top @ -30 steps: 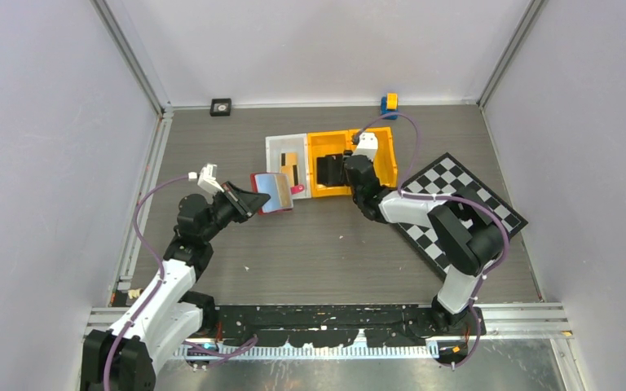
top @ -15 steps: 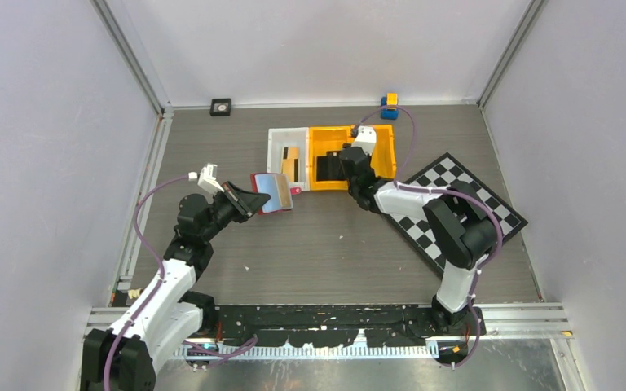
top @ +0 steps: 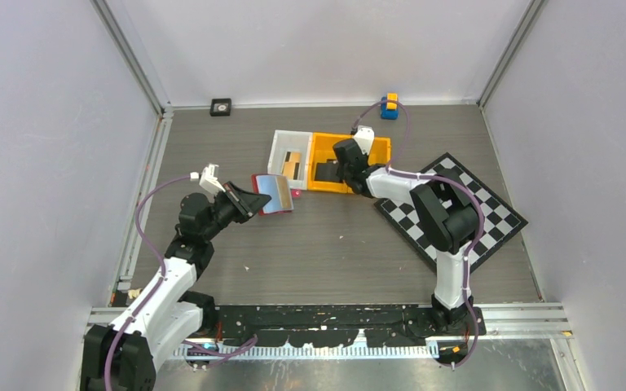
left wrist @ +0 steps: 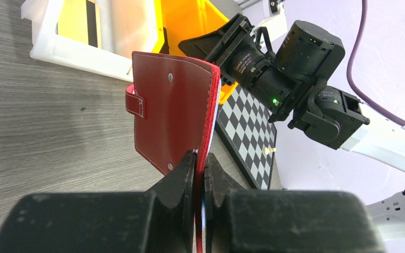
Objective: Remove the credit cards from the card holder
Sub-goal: Move the storage box to the center of the board, then remove the credit card from the card holder.
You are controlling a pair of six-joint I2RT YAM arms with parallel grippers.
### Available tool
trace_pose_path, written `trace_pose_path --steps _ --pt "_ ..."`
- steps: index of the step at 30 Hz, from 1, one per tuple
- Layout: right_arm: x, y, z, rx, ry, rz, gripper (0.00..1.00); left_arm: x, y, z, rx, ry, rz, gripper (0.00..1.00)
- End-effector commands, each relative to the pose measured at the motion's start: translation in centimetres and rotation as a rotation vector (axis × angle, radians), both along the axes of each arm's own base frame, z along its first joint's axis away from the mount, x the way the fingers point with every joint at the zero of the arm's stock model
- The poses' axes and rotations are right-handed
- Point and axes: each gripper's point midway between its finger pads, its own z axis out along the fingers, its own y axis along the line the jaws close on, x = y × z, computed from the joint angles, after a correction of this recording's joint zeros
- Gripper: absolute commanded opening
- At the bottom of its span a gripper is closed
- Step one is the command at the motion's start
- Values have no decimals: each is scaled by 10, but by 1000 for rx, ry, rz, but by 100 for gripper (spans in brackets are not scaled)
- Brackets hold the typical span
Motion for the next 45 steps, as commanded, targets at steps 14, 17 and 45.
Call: trace_pose_path --steps 14,17,45 --pt "20 10 79 113 -122 47 75 -1 -3 27 -41 -93 -21 0" --pt "16 3 87 112 -149 34 85 -1 -5 28 -52 -90 -33 0" --pt "-139 40 123 608 -127 505 87 -38 -78 34 -5 -287 -262 0"
